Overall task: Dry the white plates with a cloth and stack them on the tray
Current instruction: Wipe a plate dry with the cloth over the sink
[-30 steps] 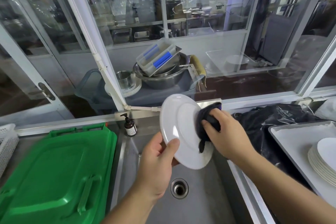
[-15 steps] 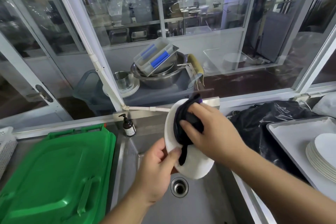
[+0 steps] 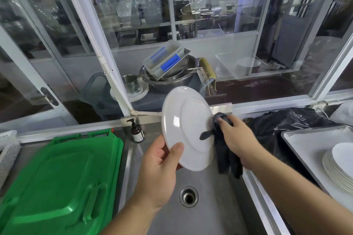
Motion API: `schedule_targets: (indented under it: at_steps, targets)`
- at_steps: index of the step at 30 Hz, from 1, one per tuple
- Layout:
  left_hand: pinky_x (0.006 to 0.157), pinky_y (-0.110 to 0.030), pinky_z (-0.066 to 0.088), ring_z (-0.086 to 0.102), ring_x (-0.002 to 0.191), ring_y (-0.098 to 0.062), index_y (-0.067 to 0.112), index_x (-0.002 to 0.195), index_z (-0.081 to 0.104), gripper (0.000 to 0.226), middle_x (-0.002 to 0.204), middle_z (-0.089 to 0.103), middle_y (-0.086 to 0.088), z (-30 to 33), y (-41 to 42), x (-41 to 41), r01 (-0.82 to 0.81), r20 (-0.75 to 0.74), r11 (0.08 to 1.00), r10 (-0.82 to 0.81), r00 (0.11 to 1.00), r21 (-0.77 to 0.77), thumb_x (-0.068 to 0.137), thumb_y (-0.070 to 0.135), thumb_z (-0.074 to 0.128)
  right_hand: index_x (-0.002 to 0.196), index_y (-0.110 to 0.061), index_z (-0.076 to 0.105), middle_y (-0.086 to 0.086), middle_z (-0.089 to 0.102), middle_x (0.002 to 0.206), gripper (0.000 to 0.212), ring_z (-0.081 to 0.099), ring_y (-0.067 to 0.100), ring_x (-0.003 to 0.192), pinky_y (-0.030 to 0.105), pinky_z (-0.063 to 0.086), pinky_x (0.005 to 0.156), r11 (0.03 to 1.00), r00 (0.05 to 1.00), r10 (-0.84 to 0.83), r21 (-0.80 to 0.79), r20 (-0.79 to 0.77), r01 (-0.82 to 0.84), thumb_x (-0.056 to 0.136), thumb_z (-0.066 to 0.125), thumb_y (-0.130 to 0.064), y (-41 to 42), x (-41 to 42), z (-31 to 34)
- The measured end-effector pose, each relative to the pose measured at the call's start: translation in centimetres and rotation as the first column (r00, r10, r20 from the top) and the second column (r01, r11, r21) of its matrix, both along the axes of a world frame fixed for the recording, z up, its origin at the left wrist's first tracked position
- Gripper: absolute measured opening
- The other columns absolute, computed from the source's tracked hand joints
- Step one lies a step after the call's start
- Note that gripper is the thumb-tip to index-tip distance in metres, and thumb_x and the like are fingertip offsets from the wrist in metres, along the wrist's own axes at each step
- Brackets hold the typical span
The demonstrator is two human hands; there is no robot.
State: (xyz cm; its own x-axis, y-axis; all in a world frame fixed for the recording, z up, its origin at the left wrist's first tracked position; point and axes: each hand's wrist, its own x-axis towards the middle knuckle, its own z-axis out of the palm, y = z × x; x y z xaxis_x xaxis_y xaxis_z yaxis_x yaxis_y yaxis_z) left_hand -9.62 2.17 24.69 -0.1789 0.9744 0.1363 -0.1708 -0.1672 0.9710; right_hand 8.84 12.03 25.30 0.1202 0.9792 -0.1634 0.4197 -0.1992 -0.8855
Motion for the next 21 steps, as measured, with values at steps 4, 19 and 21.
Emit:
schedule_targets:
  at_steps: [4, 19, 21]
  targets:
    - [0.096, -0.052, 0.058, 0.073, 0.108, -0.021, 0.019, 0.123, 0.068, 0.029, 0.114, 0.078, -0.001, -0.3, 0.6, -0.6, -0.03, -0.131, 1.0, 0.029, 0.991, -0.005, 0.101, 0.005, 0.057, 0.111, -0.023, 0.061, -0.004, 0.066, 0.096, 0.024, 0.062, 0.013, 0.088, 0.036, 0.049, 0.078, 0.994, 0.994, 0.089, -0.073, 0.057, -0.084, 0.106, 0.049, -0.043, -2.4, -1.1, -1.8]
    - [0.059, -0.025, 0.049, 0.064, 0.077, -0.003, 0.03, 0.122, 0.066, 0.028, 0.087, 0.071, 0.011, -2.0, 0.0, -3.6, 0.304, -0.923, 0.9, 0.211, 0.322, 0.312, 0.098, 0.016, 0.062, 0.117, 0.002, 0.073, 0.023, 0.076, 0.099, 0.062, 0.076, 0.037, 0.085, 0.043, 0.06, 0.076, 0.95, 0.649, -0.128, -0.28, -0.75, -0.136, 0.101, 0.056, -0.056, -3.8, -0.2, 3.0]
    - [0.095, -0.025, 0.057, 0.068, 0.116, -0.007, 0.026, 0.151, 0.052, 0.059, 0.135, 0.07, 0.003, -2.4, 0.9, -4.9, 0.431, -0.956, 0.854, 0.235, 0.176, 0.29, 0.095, 0.01, 0.058, 0.12, 0.0, 0.074, 0.023, 0.074, 0.109, 0.077, 0.075, 0.036, 0.095, 0.045, 0.058, 0.088, 0.94, 0.622, -0.073, -0.262, -0.78, -0.217, 0.093, 0.057, -0.07, -4.2, 0.1, 2.4]
